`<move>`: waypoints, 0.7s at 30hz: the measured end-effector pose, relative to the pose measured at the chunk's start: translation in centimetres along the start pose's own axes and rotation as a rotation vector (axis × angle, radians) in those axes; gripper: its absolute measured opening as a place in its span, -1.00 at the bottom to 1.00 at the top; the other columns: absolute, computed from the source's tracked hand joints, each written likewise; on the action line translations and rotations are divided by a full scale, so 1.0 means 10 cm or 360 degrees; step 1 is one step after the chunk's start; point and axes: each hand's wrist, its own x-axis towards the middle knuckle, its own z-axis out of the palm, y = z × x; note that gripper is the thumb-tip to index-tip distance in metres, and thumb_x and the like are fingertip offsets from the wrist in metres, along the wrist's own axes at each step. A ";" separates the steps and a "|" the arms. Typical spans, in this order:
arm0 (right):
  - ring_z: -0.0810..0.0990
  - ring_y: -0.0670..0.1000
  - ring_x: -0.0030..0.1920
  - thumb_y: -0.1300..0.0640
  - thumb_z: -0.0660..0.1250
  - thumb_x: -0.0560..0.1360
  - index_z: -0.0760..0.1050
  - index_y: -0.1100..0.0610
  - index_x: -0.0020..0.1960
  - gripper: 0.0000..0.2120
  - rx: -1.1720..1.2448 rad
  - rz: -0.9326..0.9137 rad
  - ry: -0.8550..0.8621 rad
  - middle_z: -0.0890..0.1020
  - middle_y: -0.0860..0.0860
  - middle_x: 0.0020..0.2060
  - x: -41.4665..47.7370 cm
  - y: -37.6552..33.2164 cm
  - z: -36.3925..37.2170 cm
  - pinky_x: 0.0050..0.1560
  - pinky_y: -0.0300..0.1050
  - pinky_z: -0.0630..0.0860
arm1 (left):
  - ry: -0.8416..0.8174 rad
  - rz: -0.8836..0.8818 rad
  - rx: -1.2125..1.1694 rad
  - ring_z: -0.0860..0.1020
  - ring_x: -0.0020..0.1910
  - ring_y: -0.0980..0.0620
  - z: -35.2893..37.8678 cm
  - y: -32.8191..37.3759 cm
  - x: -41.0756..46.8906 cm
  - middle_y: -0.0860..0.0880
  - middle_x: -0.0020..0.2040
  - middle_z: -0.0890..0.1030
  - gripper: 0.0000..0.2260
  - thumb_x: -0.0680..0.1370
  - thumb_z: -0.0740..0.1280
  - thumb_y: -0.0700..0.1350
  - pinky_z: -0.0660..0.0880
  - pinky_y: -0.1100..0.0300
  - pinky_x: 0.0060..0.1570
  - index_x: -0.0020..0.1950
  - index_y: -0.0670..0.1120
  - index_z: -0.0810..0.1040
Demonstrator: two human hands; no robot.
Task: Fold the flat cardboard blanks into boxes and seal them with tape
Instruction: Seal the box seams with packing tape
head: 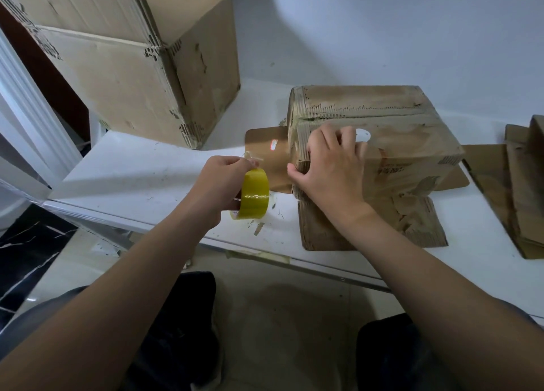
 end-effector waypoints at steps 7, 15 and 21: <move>0.38 0.05 0.11 -0.34 0.39 0.40 0.53 -0.03 -0.06 -0.61 0.0137 -0.0223 -0.0072 0.56 -0.17 -0.01 -0.06 0.27 -0.34 -0.01 0.01 0.30 | -0.0049 0.0177 0.0037 0.60 0.04 -0.16 0.10 0.15 -0.14 -0.07 0.10 0.59 -0.96 0.61 0.38 -0.01 0.64 -0.02 -0.11 0.01 0.07 0.62; 0.25 0.21 0.42 -0.22 0.14 0.62 0.51 -0.16 0.32 -0.64 0.0001 0.0516 -0.0289 0.37 -0.04 0.47 0.04 1.39 -0.72 0.35 0.25 0.24 | -0.0397 0.0445 0.0115 0.58 0.05 -0.10 0.51 0.28 -0.43 0.04 0.11 0.61 -0.78 0.61 0.36 -0.10 0.61 -0.07 -0.03 -0.14 0.12 0.74; 0.51 0.16 0.22 -0.21 0.15 0.64 0.48 -0.19 0.39 -0.63 0.0143 0.0585 -0.0628 0.43 -0.01 0.33 -0.04 1.60 -0.81 0.36 0.24 0.27 | -0.0250 0.0476 0.0151 0.64 0.07 -0.07 0.87 0.20 -0.35 0.06 0.00 0.71 -0.81 0.63 0.35 -0.07 0.65 -0.05 0.01 -0.08 0.11 0.73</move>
